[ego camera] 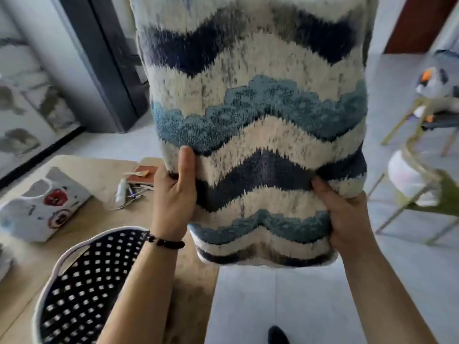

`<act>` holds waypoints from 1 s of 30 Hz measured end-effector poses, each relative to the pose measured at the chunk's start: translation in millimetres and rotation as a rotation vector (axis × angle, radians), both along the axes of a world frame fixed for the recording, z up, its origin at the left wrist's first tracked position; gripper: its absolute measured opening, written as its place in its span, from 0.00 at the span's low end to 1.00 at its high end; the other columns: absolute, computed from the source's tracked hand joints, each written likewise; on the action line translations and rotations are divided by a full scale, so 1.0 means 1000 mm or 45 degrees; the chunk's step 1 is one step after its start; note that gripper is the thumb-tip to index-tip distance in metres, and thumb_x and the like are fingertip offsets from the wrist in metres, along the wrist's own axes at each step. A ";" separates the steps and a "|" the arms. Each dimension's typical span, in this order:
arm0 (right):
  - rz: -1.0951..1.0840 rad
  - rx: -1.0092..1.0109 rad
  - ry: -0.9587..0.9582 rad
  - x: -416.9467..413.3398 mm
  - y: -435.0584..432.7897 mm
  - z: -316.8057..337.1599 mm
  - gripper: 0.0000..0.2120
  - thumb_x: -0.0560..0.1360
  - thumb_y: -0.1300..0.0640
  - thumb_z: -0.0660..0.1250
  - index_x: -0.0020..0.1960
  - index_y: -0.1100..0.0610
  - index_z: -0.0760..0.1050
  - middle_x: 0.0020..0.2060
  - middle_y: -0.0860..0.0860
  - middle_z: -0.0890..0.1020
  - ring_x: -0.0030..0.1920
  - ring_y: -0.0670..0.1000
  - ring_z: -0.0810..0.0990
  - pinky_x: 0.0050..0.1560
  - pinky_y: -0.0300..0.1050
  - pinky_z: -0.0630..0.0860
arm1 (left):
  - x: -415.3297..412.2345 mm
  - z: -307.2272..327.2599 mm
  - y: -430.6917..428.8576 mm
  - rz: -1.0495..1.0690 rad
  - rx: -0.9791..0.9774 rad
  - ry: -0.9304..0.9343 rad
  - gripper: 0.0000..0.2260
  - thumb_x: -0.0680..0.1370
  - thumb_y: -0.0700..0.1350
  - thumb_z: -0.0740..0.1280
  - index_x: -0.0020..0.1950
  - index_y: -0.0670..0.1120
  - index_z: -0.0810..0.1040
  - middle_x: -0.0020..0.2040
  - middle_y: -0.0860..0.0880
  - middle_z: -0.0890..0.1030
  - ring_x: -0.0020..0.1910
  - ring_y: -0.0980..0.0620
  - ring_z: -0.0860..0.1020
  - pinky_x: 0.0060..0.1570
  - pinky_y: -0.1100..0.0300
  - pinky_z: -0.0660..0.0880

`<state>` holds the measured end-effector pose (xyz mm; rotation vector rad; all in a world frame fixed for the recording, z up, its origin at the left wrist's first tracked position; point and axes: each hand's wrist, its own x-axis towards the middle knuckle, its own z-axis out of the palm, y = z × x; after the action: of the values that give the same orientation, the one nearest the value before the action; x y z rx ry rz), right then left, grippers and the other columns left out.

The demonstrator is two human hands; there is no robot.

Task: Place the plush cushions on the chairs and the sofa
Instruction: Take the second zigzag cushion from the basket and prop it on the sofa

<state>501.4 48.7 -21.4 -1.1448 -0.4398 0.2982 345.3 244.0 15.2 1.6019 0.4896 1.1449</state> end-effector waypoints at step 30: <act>-1.350 -0.402 0.079 0.249 -0.687 -0.086 0.24 0.67 0.53 0.78 0.62 0.48 0.78 0.55 0.44 0.86 0.57 0.44 0.84 0.54 0.37 0.80 | 0.491 -0.096 -0.660 -1.062 -0.520 0.341 0.28 0.75 0.61 0.68 0.68 0.44 0.78 0.61 0.48 0.84 0.61 0.50 0.82 0.63 0.43 0.78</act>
<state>750.2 -638.8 -106.9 -1.5150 0.3127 -0.5413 835.8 -416.1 -80.6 1.3775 0.1619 0.1871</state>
